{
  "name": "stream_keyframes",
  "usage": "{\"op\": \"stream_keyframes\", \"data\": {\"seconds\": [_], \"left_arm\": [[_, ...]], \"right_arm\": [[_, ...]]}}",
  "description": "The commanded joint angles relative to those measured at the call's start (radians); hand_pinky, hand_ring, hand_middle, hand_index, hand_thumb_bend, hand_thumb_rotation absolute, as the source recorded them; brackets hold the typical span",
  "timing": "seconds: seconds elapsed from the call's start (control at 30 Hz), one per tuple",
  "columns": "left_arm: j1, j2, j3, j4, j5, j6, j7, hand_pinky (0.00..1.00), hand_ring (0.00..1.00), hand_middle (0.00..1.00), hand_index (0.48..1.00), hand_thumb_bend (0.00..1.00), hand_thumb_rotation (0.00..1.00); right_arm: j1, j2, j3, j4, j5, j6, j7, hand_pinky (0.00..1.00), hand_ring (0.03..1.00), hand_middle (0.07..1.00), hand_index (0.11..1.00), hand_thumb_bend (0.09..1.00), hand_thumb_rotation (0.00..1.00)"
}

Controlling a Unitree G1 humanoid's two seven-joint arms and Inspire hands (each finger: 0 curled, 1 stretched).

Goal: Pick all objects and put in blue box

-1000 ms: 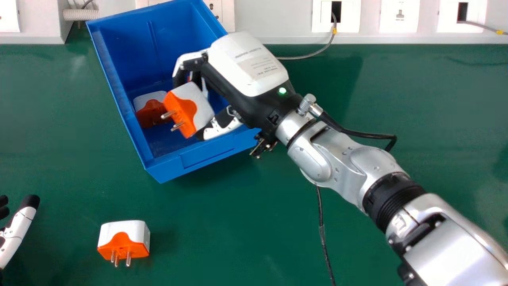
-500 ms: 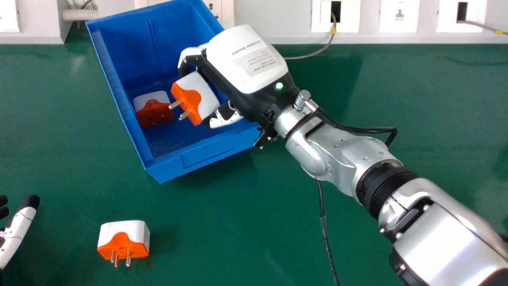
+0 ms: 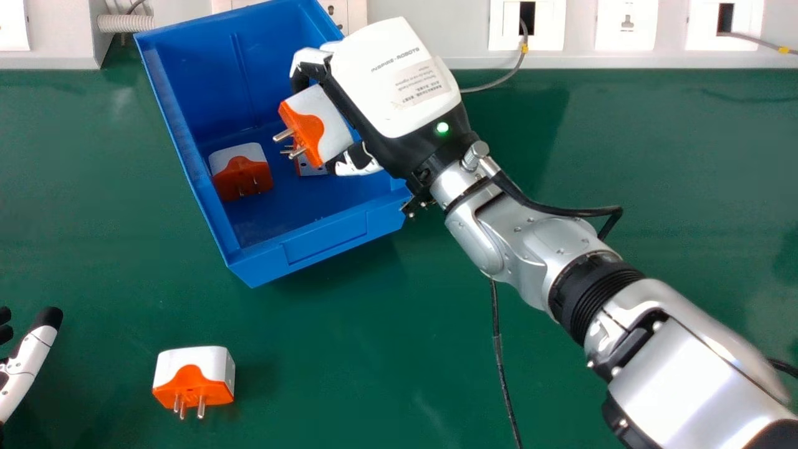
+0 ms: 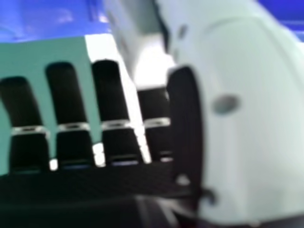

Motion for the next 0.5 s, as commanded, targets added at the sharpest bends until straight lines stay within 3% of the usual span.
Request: {"op": "stream_keyframes", "data": {"seconds": [0.0,0.1,0.17,0.27,0.37,0.47], "left_arm": [[0.038,-0.033,-0.012,0.043,0.012,0.067,-0.013,0.66,0.72,0.72,0.737,0.84,0.33],[0.038,-0.029,-0.016,0.044,0.017,0.069,-0.014,0.67,0.72,0.72,0.740,0.84,0.33],[0.037,-0.029,-0.013,0.044,0.013,0.071,-0.020,0.67,0.73,0.72,0.743,0.84,0.33],[0.038,-0.026,-0.019,0.044,0.021,0.073,-0.007,0.66,0.72,0.72,0.740,0.85,0.34],[0.038,-0.029,-0.009,0.044,0.007,0.072,-0.025,0.66,0.72,0.72,0.740,0.85,0.34],[0.043,-0.026,-0.015,0.043,0.016,0.063,-0.017,0.66,0.72,0.72,0.737,0.84,0.34]], "right_arm": [[-0.027,0.007,-0.003,-0.031,0.015,0.012,-0.011,0.73,0.983,0.994,0.951,0.906,0.06],[-0.019,0.007,-0.002,-0.039,0.013,0.023,-0.026,0.78,0.997,0.999,0.982,0.926,0.07],[-0.016,0.008,0.000,-0.043,0.009,0.036,-0.035,0.81,0.999,1.000,0.993,0.933,0.08],[-0.008,0.008,-0.003,-0.052,0.013,0.041,-0.055,0.86,1.000,1.000,1.000,0.948,0.09],[0.002,0.011,-0.011,-0.063,0.019,0.036,-0.098,0.89,1.000,1.000,1.000,0.968,0.09],[0.017,0.009,-0.019,-0.083,0.023,0.023,-0.160,0.91,1.000,1.000,1.000,0.976,0.11]]}}
